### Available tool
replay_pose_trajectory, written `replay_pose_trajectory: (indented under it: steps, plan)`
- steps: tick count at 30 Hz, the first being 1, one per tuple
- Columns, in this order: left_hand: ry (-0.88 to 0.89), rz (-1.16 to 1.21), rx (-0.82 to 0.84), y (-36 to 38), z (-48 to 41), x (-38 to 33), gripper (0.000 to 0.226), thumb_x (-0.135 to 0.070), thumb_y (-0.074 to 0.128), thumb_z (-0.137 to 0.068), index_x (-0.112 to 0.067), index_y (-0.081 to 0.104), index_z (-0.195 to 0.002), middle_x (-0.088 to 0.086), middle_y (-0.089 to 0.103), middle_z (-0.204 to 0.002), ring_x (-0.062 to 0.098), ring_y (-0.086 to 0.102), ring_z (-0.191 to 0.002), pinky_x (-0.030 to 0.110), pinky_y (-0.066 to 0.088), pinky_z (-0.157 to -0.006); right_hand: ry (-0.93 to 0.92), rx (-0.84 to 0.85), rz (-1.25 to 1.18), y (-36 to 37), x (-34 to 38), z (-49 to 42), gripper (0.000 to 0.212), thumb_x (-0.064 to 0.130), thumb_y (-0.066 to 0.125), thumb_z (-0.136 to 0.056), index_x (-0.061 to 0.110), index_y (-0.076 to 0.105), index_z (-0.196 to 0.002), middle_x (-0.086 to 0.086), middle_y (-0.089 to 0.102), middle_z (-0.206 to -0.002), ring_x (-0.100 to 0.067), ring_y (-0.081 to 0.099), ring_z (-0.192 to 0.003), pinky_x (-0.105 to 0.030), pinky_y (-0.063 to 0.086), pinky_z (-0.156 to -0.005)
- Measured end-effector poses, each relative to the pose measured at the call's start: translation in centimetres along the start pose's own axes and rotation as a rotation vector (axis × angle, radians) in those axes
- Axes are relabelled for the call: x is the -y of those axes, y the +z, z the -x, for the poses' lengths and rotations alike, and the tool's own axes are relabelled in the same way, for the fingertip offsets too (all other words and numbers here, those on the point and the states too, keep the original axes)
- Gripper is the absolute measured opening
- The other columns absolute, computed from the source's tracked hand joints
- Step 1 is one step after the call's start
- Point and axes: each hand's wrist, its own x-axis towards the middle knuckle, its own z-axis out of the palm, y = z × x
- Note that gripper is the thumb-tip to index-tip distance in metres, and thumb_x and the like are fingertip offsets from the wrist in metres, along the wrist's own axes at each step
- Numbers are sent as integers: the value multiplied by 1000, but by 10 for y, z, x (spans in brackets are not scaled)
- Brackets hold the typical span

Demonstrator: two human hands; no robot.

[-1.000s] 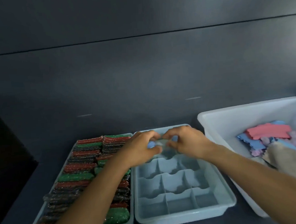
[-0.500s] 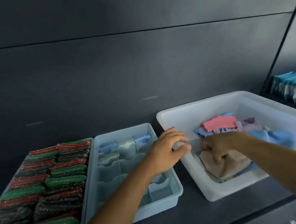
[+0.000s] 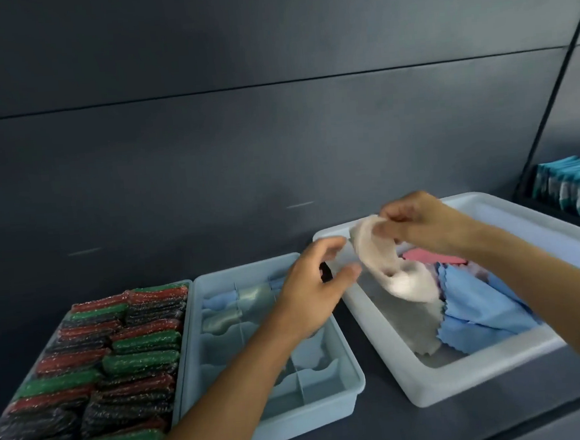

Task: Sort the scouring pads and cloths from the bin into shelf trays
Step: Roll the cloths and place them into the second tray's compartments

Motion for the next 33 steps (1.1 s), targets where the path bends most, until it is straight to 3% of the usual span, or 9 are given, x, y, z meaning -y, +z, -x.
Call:
replay_pose_trajectory:
  steps: [4, 9, 12, 15, 18, 21, 23, 27, 33]
  plan:
    - [-21, 285, -57, -31, -3, -28, 42, -30, 69, -90, -23, 55, -128, -7, 65, -123, 5, 62, -112, 33, 48, -103, -171, -73, -215, 2, 60, -3, 31, 12, 59, -94, -8, 55, -71, -8, 56, -57, -8, 46, -47, -15, 38, -49]
    - [-52, 477, -75, -74, -5, -44, 61, -58, 64, -80, -26, 56, -131, 3, 66, -126, 18, 63, -116, 48, 49, -101, -270, 8, -552, 7, 104, -12, 21, 11, 54, -96, -6, 58, -84, -6, 58, -67, -18, 52, -61, -33, 44, -60]
    - [-30, 443, 16, -96, 1, -46, 51, -44, 73, -80, -18, 63, -122, 3, 71, -117, 21, 66, -112, 45, 48, -101, -264, 92, -791, 13, 122, -14, 17, 15, 55, -94, -1, 59, -95, -11, 60, -83, -19, 56, -74, -28, 51, -69]
    - [-55, 542, -108, -108, 8, -55, 38, -26, 78, -78, -8, 69, -110, 7, 75, -106, 22, 71, -102, 43, 51, -99, -216, 126, -942, 23, 133, -15, 18, 22, 57, -91, 7, 66, -91, -10, 67, -90, -20, 64, -83, -30, 55, -79]
    - [-37, 515, -307, -114, 12, -62, 23, -20, 75, -83, -8, 71, -103, 9, 75, -100, 25, 72, -96, 49, 54, -94, -113, 83, -1091, 35, 138, -15, 37, 40, 47, -97, 12, 69, -105, -15, 63, -109, -33, 56, -100, -40, 48, -97]
    - [-14, 420, -482, -118, 16, -63, 22, -20, 75, -84, -3, 70, -96, 17, 73, -95, 33, 71, -91, 54, 55, -85, -8, 147, -1161, 52, 140, -10, 80, 73, 33, -79, 13, 61, -124, -13, 65, -121, -33, 62, -107, -40, 54, -90]
    - [2, 383, -534, -119, 18, -62, 25, -23, 76, -83, -2, 69, -95, 21, 71, -93, 40, 68, -90, 56, 54, -81, -44, 88, -999, 64, 144, -4, 71, 66, 44, -78, 12, 64, -119, -10, 71, -113, -25, 68, -102, -39, 57, -84]
    - [-62, 477, -491, -130, 29, -58, 15, -26, 71, -88, -13, 72, -97, 6, 76, -97, 23, 72, -94, 46, 57, -90, -50, -186, -961, 68, 155, -4, 29, 24, 61, -91, -3, 68, -100, -16, 72, -93, -25, 66, -81, -40, 53, -74]
    - [-118, 874, -242, -154, 39, -45, 62, -7, 75, -75, -1, 53, -132, 11, 67, -112, 21, 66, -97, 33, 55, -85, -162, -54, -936, 60, 154, -3, 21, 14, 52, -96, 8, 70, -105, -11, 71, -101, -20, 65, -90, -29, 52, -79]
